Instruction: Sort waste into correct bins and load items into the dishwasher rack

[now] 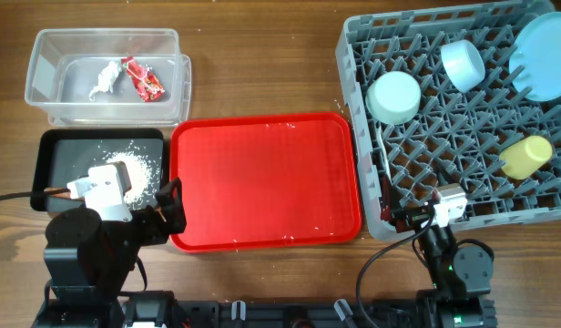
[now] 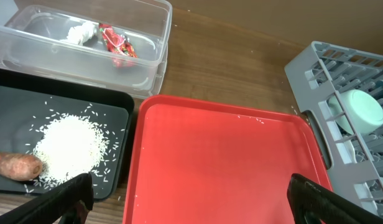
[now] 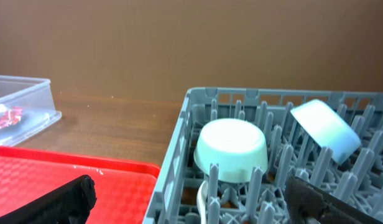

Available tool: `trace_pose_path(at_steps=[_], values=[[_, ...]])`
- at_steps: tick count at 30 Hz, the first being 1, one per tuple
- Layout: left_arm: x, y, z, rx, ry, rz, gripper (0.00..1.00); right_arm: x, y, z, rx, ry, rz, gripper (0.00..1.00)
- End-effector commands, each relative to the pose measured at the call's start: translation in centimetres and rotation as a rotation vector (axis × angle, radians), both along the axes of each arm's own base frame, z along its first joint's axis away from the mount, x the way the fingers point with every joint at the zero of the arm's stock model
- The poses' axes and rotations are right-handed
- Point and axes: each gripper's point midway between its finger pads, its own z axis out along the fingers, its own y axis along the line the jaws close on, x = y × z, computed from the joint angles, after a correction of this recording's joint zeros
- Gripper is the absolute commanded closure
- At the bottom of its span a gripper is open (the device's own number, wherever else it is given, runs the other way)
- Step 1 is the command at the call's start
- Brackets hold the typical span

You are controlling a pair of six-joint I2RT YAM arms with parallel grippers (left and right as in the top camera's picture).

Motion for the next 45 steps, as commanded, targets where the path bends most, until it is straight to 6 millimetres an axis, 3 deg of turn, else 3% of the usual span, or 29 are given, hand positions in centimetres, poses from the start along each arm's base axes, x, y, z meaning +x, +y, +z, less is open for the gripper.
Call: trace_pose_path(at_steps=[1,24,29,31,37,41,45], values=[[0.0,0.2,0.0,-0.003,-0.002,0.016,0.00,0.0,-0.1,0.4,0.017,-0.014,-0.009,0.00],[0.0,0.2,0.0,-0.003,-0.005,0.016,0.00,0.0,-0.1,0.2,0.016,-0.008,-0.009,0.00],[-1.4,1.3,0.9,0.044,-0.090,0.060,0.00,0.0,-0.1,0.2,0.017,-0.008,-0.009,0.00],[-1.9,1.5,-0.2,0.047,-0.153,0.071,0.00,0.0,-0.1,0.2,0.016,-0.008,-0.009,0.00],[0.3,1.4,-2.8,0.034,-0.409,0.074,0.00,0.0,-0.1,0.2,0.017,-0.008,-0.009,0.00],[2.5,1.4,-2.8,0.030,-0.568,0.076,0.00,0.0,-0.1,0.2,0.016,-0.008,-0.009,0.00],[3.6,1.4,-2.9,0.053,-0.675,0.071,0.00,0.0,-0.1,0.2,0.016,-0.008,-0.009,0.00]])
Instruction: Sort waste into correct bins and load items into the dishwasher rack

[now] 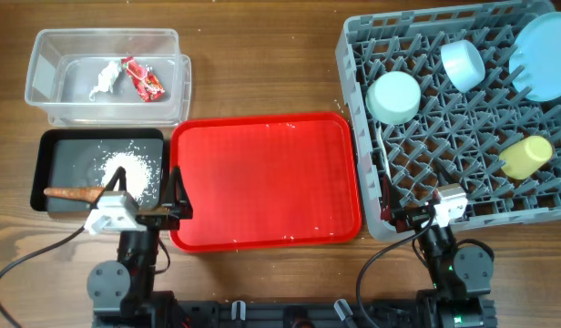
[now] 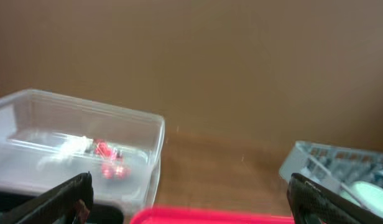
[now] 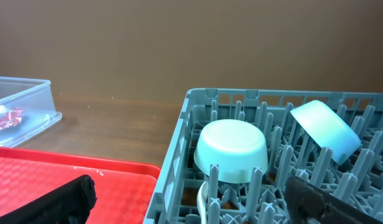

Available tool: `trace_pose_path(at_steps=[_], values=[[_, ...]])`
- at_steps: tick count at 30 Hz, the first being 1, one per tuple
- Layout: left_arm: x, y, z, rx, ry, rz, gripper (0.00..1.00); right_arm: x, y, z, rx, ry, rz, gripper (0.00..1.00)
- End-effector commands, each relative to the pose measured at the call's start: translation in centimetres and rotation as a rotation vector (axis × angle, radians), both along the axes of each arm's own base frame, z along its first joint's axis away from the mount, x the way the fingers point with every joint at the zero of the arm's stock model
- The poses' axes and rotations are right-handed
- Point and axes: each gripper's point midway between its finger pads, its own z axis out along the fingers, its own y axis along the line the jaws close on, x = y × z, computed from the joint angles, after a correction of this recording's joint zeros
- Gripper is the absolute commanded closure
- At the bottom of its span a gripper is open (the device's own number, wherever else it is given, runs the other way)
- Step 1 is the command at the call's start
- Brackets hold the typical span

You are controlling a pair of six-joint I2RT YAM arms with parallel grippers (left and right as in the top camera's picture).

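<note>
The clear bin [image 1: 53, 87] at the back left holds a white crumpled scrap [image 1: 105, 80] and a red wrapper [image 1: 144, 82]. Rice [image 1: 135, 169] and a brown root vegetable [image 1: 71, 193] lie in the black tray [image 1: 53, 146]. Inside the grey dishwasher rack [image 1: 353, 55] are a mint bowl [image 1: 394, 97], a light blue cup [image 1: 463, 64], a blue plate [image 1: 545, 50], a yellow cup [image 1: 526, 157] and a white spoon [image 3: 204, 199]. My left gripper [image 1: 171, 200] sits open and empty at the table's front, beside the red tray [image 1: 262, 182]. Open and empty too, my right gripper [image 1: 394, 208] rests at the rack's front left corner.
The red tray carries only a few stray rice grains. In the left wrist view the clear bin [image 2: 79, 149] and a rack corner [image 2: 341, 171] show beyond the wide-apart fingers [image 2: 67, 199]. Bare wood lies between the bins and the rack.
My left arm has drawn back and down to the table's front edge; its camera now looks level instead of down at the tray. The root vegetable now shows from overhead. The right arm is unchanged.
</note>
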Motion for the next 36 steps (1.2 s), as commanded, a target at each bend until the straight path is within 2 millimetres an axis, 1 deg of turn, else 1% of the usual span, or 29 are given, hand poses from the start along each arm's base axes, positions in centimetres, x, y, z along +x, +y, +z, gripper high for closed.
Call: trace_pose_path(at_steps=[1,2,4,5,7,9,10,36], values=[[0.7,0.2,-1.0,0.055,-0.061,0.018,0.00,0.0,-0.1,0.2,0.014,-0.009,-0.009,0.00],[0.8,0.2,-1.4,0.057,-0.065,0.018,0.00,0.0,-0.1,0.2,0.014,-0.009,-0.009,0.00],[1.2,0.2,-3.1,0.061,-0.036,0.017,0.00,0.0,-0.1,0.2,0.014,-0.009,-0.009,0.00],[1.3,0.2,-4.2,0.071,0.005,0.017,0.00,0.0,-0.1,0.2,0.014,-0.009,-0.009,0.00],[1.3,0.2,-5.4,0.105,0.052,0.014,0.00,0.0,-0.1,0.2,0.014,-0.009,-0.009,0.00],[1.3,-0.2,-7.2,0.102,0.125,-0.011,0.00,0.0,-0.1,0.2,0.013,-0.009,-0.009,0.00],[1.2,-0.3,-7.6,0.102,0.142,-0.021,0.00,0.0,-0.1,0.2,0.014,-0.009,-0.009,0.00],[1.2,-0.3,-7.6,0.102,0.141,-0.021,0.00,0.0,-0.1,0.2,0.014,-0.009,-0.009,0.00]])
